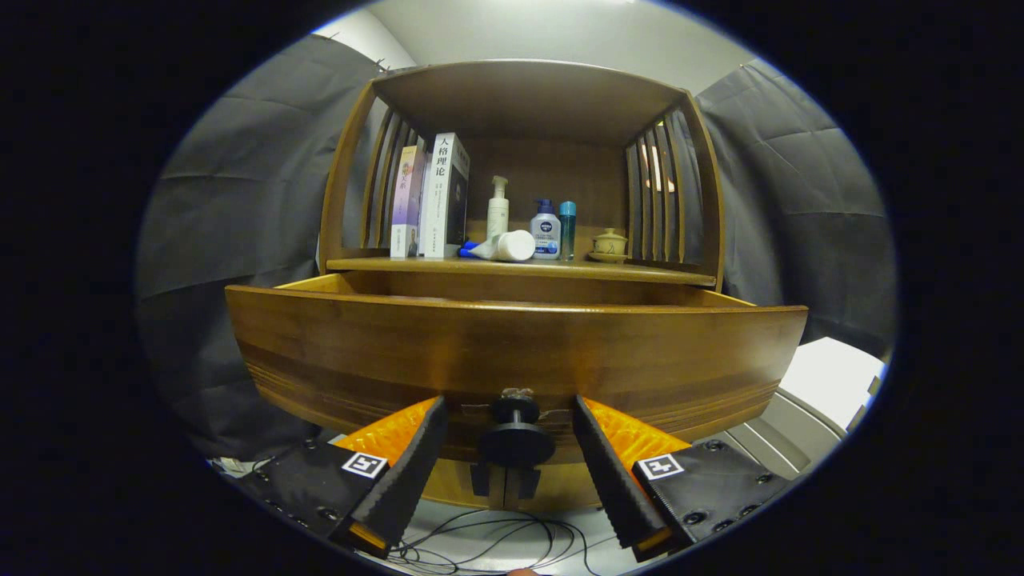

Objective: Pull open the drawer, take out the items inside it, and place them on the countertop above the cabinet.

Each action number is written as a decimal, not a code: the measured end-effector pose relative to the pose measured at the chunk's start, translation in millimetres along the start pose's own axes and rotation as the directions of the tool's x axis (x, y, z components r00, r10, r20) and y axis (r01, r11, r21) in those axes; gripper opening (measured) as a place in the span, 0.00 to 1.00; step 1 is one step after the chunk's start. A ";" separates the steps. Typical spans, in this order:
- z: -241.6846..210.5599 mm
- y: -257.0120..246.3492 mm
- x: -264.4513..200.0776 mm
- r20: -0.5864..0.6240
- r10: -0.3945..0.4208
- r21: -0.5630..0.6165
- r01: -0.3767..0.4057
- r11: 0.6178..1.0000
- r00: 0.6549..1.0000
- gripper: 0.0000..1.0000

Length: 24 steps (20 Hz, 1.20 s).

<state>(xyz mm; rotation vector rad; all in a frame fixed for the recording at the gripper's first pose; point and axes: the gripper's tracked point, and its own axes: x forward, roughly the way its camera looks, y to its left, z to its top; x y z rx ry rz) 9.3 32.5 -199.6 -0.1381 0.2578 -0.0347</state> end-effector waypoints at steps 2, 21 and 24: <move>8.2 -0.4 9.5 0.018 -0.001 0.002 0.001 1.000 1.000 0.98; 21.3 1.1 89.0 -0.022 -0.010 0.033 0.011 0.999 1.000 0.98; 23.7 1.3 98.9 -0.019 -0.013 0.030 0.013 0.999 1.000 0.98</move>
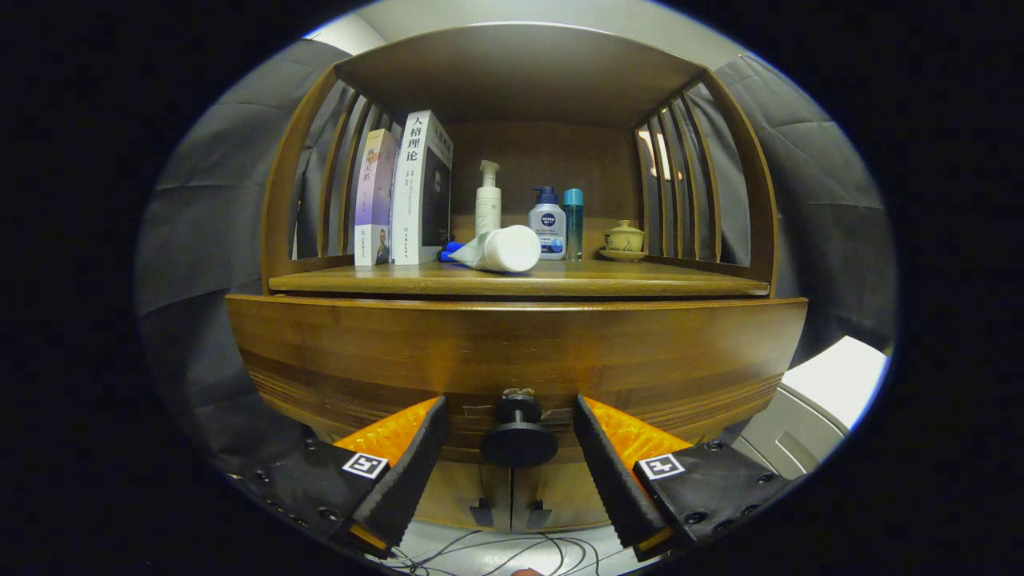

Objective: Pull open the drawer, take out the items inside it, and place them on the countertop above the cabinet.

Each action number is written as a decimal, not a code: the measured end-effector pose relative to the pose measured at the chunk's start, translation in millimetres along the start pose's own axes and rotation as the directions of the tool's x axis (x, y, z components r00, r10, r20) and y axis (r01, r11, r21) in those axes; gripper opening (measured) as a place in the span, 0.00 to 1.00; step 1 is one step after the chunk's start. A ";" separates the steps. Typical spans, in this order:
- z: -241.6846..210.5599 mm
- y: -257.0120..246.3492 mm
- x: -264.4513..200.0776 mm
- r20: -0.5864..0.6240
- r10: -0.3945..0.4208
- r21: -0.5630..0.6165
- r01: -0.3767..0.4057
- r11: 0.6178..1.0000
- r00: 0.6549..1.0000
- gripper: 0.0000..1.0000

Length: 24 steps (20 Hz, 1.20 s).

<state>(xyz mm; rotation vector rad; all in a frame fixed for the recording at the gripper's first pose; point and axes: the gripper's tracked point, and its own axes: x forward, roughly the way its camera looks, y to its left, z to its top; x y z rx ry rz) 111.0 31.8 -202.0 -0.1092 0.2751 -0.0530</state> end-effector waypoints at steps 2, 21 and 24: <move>0.4 0.1 5.6 0.005 0.000 0.005 0.000 1.000 1.000 0.98; 23.5 -9.4 15.5 0.053 -0.001 0.021 0.000 1.000 0.999 0.98; 47.0 -20.5 -11.3 0.099 0.000 0.013 -0.002 1.000 0.995 0.98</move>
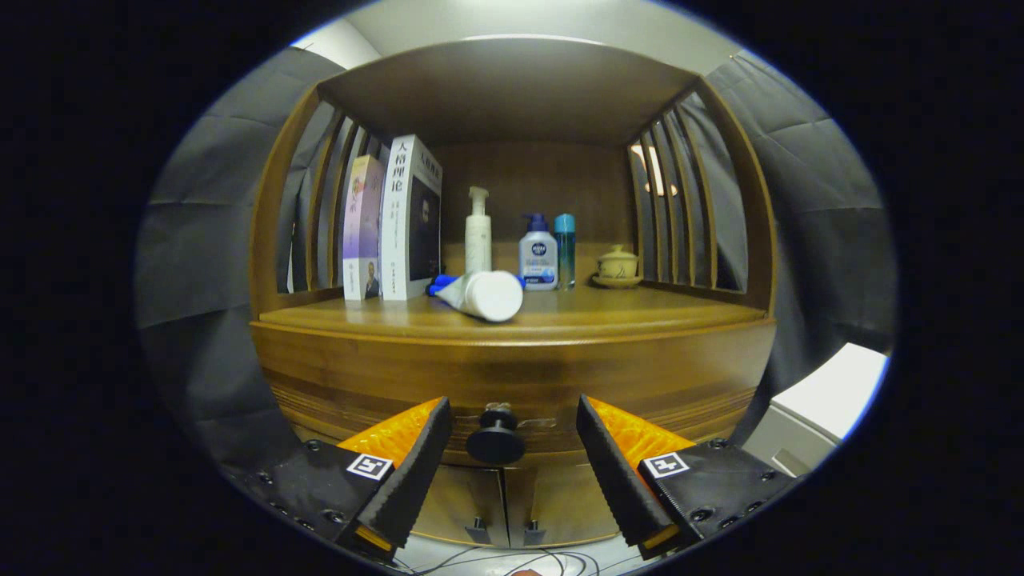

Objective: Pull open the drawer, take out the items inside it, and place them on the countertop above the cabinet.

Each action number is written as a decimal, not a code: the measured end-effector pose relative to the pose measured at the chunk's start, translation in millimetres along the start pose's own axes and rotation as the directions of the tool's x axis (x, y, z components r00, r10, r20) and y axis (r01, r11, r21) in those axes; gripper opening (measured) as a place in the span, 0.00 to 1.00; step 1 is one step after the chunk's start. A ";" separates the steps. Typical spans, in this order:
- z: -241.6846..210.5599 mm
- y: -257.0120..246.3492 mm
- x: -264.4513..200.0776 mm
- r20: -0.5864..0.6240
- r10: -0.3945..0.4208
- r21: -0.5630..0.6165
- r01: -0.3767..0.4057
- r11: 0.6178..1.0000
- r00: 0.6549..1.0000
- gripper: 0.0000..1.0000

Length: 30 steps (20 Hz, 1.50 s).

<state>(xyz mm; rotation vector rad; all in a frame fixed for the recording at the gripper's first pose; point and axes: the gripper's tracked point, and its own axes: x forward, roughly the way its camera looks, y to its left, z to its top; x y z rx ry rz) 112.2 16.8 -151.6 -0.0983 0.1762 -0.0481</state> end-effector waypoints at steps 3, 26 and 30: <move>26.8 -5.2 -26.5 0.037 0.021 0.004 -0.021 1.000 0.999 0.98; 103.6 -34.6 -147.2 0.159 0.065 0.022 -0.069 0.997 0.985 0.98; 102.8 -32.1 -147.8 0.155 0.076 0.012 -0.079 0.997 0.985 0.98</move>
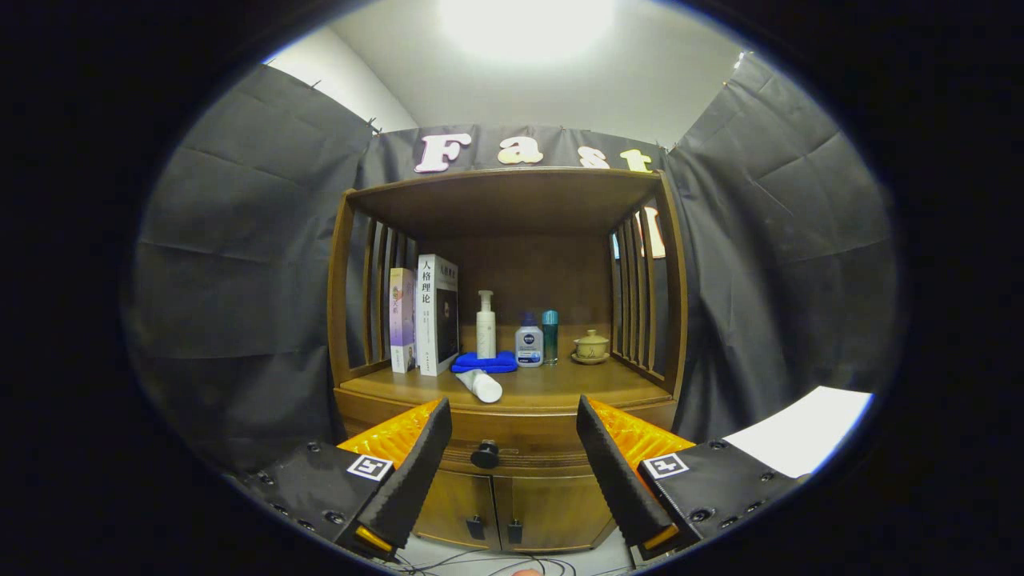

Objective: Pull open the drawer, take out the items inside it, and place them on the countertop above the cabinet.

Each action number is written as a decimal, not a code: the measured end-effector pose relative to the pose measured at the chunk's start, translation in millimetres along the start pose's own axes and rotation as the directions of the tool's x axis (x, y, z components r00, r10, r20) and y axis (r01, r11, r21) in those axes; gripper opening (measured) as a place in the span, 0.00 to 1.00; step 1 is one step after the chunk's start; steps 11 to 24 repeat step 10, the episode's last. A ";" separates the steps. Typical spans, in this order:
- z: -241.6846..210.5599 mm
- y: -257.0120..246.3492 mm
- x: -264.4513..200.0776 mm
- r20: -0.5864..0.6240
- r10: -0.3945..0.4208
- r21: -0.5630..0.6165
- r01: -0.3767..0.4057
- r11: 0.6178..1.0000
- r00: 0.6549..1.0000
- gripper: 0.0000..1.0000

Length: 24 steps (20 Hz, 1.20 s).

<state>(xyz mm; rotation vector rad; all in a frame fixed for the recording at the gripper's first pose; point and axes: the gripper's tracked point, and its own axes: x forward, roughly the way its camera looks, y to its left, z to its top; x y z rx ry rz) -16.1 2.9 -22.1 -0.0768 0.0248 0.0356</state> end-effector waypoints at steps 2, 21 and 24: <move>1.0 0.6 0.9 0.003 0.003 0.006 -0.003 1.000 1.000 0.98; 0.3 1.0 0.2 -0.005 0.010 0.013 -0.010 1.000 1.000 0.98; 0.3 1.0 0.2 -0.005 0.010 0.013 -0.010 1.000 1.000 0.98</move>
